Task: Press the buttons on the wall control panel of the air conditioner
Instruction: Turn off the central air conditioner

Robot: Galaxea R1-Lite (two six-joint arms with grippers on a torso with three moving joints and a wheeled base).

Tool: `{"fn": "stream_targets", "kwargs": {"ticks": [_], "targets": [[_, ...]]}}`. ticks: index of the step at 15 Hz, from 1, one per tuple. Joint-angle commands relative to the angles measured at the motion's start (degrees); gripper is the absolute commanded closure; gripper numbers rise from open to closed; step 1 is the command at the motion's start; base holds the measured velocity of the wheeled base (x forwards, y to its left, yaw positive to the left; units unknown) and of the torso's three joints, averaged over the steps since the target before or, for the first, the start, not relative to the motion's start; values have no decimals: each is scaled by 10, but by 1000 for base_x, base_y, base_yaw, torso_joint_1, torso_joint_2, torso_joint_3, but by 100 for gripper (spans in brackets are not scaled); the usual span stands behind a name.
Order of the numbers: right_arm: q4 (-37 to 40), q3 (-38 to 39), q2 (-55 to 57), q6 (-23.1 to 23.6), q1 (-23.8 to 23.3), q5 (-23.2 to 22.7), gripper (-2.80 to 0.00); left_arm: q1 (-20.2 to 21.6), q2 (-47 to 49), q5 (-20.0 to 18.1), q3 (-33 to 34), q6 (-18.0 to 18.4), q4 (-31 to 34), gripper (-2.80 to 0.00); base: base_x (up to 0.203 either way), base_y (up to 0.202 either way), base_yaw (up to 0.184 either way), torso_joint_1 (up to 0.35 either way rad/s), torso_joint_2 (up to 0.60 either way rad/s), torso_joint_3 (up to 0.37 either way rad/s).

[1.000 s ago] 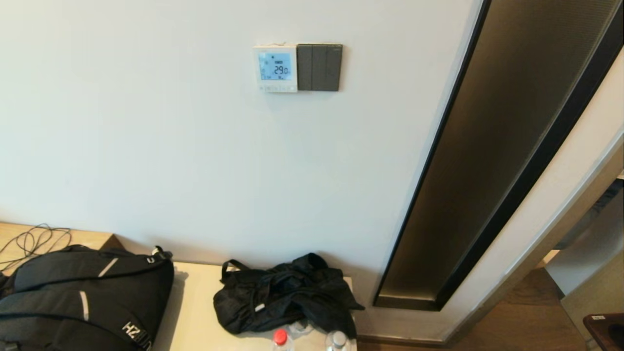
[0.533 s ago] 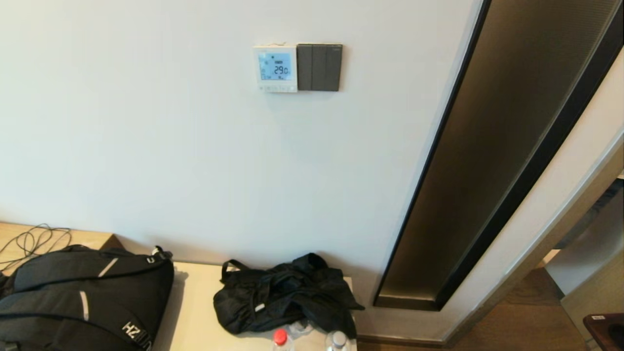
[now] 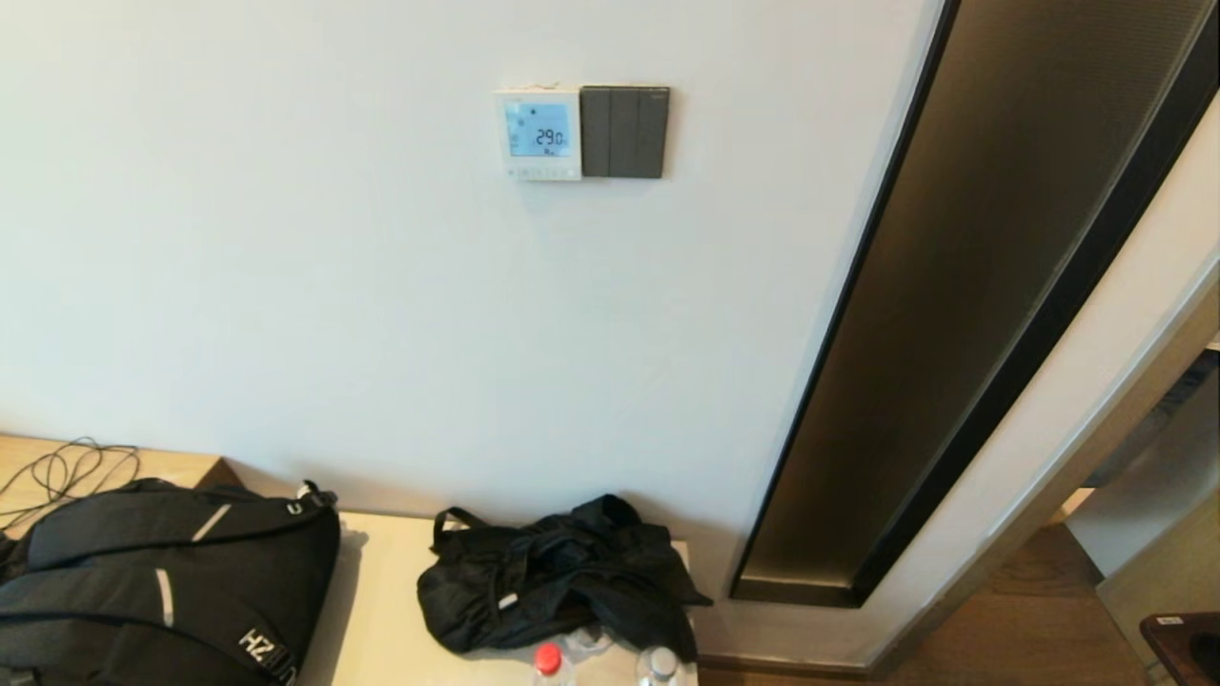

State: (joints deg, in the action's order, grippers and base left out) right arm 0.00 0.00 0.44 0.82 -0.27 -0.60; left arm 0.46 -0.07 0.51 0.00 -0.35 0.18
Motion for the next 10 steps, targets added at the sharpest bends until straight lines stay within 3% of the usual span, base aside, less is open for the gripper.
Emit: {"fn": "stream_targets", "kwargs": {"ticks": [1,10], "targets": [[0,1,1,1,0,0,0,1,1,0,0,0,0,0,0,0,0,0,0,0],[0,0,1,1,0,0,0,1,0,-2,-1,4,-1,0,0,0,0,0,0,0]]}}
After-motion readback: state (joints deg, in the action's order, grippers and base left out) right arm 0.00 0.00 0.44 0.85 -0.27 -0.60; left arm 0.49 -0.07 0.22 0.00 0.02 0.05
